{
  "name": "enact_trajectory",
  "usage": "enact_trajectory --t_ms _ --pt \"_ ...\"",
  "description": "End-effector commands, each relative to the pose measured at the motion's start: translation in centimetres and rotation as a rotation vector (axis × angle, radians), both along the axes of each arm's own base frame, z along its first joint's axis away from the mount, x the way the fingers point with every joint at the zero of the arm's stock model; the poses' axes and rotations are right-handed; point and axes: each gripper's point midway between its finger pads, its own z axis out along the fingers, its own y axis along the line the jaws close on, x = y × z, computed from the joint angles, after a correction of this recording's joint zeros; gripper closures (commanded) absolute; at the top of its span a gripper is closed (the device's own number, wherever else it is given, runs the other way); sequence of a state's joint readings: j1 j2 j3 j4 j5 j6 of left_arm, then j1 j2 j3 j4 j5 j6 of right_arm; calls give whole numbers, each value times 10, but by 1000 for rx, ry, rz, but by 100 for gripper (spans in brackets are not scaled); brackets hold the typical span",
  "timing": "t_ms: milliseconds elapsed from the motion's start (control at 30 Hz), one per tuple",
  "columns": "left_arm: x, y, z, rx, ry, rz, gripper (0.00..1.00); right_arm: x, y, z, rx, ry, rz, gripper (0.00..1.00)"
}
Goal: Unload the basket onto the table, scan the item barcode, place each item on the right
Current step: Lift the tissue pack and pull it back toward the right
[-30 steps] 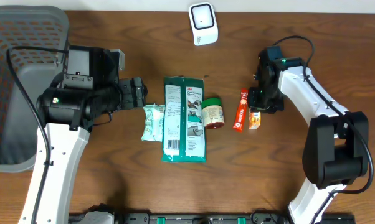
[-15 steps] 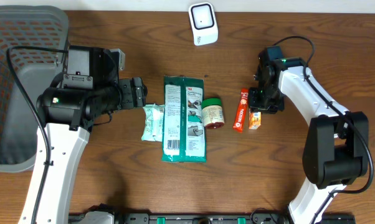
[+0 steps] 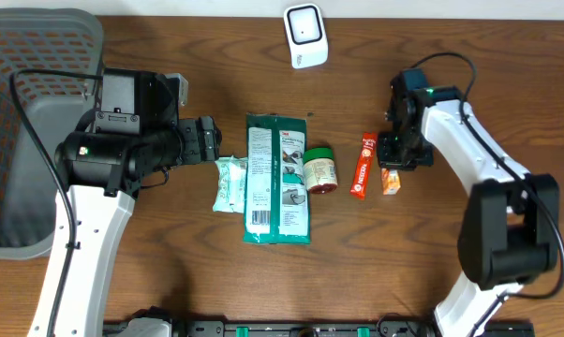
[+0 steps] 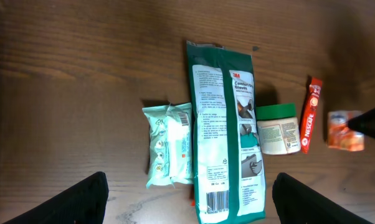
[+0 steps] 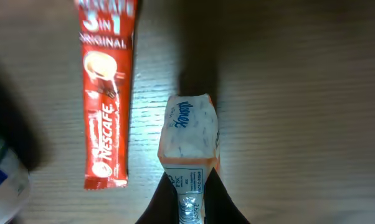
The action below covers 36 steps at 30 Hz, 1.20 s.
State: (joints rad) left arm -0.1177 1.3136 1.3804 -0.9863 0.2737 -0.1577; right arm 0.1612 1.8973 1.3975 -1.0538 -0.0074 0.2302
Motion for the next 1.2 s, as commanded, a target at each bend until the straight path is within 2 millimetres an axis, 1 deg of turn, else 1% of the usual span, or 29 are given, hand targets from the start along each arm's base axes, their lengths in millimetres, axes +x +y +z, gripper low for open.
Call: enact_trajectory --t_ms 0,100,167,267,367,500,667,767,933,1033,1167 --pt "2 2 5 6 -14 8 16 19 -13 54 -76 -195 1 99" --pt "2 2 5 6 -14 8 16 31 -17 77 -91 -303 -21 99" --pt "2 2 5 6 -14 8 16 39 -15 89 -78 -369 -26 99" --pt "2 2 5 6 -14 8 15 52 -13 99 -66 -457 -29 99" --pt "2 2 5 6 -14 8 16 61 -14 100 -73 -524 -38 99" --pt "2 2 5 6 -14 8 16 68 -17 91 -77 -615 -52 99" --pt "2 2 5 6 -14 8 16 72 -17 55 -63 -710 -63 99" --pt "2 2 5 6 -14 8 15 73 -21 42 -78 -764 -78 99" --pt "2 2 5 6 -13 8 16 73 -35 35 -145 -828 -115 99" --pt "2 2 5 6 -14 8 15 72 -34 31 -133 -832 -113 99" --pt "2 2 5 6 -14 8 16 66 -30 16 -112 -793 -95 99"
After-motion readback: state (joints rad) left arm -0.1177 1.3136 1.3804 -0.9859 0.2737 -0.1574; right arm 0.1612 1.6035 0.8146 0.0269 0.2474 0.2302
